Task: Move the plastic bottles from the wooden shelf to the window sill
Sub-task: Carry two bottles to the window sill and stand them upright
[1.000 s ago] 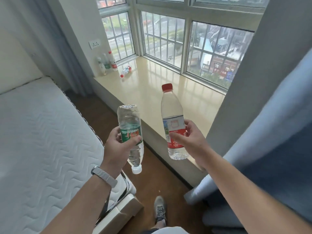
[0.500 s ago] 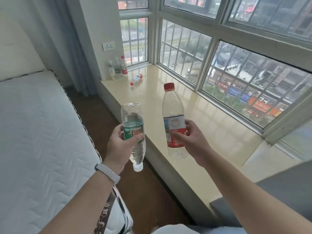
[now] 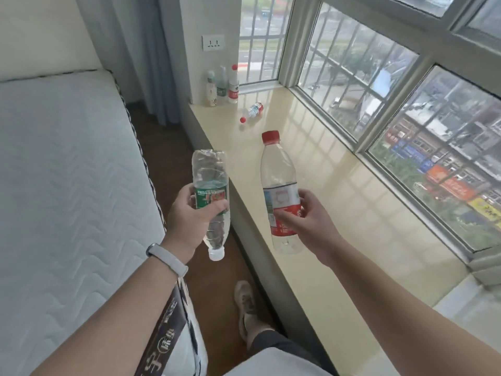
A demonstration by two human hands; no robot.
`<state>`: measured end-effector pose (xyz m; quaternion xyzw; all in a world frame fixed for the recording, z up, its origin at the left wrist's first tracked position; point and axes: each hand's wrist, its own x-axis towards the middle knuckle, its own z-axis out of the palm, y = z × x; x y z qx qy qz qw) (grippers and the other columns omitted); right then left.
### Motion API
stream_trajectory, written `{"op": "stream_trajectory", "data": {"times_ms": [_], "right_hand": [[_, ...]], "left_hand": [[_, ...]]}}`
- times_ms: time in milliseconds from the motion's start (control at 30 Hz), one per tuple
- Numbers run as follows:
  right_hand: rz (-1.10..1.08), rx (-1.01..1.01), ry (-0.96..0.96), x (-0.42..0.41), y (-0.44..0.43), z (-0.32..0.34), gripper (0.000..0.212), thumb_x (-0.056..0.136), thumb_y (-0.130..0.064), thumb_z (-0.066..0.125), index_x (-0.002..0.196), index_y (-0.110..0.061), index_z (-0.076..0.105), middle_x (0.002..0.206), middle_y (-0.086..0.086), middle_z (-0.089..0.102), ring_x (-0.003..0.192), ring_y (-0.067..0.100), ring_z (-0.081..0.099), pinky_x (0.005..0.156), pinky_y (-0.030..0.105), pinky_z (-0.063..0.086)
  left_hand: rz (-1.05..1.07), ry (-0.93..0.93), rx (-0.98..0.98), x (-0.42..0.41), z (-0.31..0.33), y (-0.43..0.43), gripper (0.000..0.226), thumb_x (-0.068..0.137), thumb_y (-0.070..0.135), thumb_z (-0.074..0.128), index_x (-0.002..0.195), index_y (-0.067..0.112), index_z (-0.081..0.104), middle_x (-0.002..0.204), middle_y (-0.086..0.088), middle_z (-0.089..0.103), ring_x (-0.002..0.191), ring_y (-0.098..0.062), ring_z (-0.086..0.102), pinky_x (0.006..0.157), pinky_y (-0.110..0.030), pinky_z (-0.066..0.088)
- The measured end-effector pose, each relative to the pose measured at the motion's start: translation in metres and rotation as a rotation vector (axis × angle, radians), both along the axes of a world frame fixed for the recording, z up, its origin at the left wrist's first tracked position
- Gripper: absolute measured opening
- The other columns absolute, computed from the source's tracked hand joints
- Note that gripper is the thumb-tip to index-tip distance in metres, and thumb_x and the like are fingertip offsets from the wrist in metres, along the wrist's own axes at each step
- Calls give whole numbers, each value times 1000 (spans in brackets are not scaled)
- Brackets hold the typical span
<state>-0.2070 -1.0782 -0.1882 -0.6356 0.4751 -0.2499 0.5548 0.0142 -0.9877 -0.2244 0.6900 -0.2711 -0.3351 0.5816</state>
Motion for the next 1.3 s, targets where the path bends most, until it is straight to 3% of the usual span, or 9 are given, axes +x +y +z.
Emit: {"op": "stream_trajectory", "data": {"times_ms": [200,300,433,600,767,1033,1300], "right_hand": [[90,64,-43,73,-95,-23,41,85,-27,76,116,-32,50,108,-2,65,86,10,70,70,25,56],[109,110,-81,104,-138,-25,40,86,-25,74,119,-29,51,107,-2,65,82,6,70,64,19,54],[166,119,-130,141,-196,-21,32,87,-24,73,110,-34,53,107,-2,66,83,6,70,63,18,54],[176,113,-171,166,-244,-16,29,87,-26,73,105,-37,52,104,-4,67,85,8,70,61,17,54],[175,131,-167,179,-275,-22,28,87,-26,73,105,-35,54,104,-2,67,87,12,70,67,24,56],[169,135,-119,206,-313,-27,32,87,-27,73,110,-35,53,107,-1,67,94,15,69,76,32,56],[32,131,-58,260,-370,-38,53,74,-43,74,120,-26,56,108,1,69,98,20,70,87,48,57]], "left_hand": [[106,-46,15,45,1,-68,43,77,23,86,115,24,66,101,6,74,91,-13,72,86,-39,60],[139,-70,64,68,10,-103,39,71,32,86,106,33,67,96,10,75,91,-15,72,87,-43,60],[190,-123,65,98,24,-145,29,75,27,85,97,35,68,91,12,75,89,-14,72,85,-40,59],[204,-134,75,119,34,-185,32,75,27,85,102,33,68,95,8,75,91,-15,72,83,-39,60],[191,-146,43,137,41,-218,33,73,29,84,101,32,68,96,7,76,92,-16,73,81,-36,59],[181,-86,6,174,33,-266,38,73,26,84,108,24,68,98,4,76,93,-18,73,88,-44,60],[146,-13,-29,245,7,-337,35,78,22,84,109,25,68,98,6,76,92,-14,73,83,-37,59]]}}
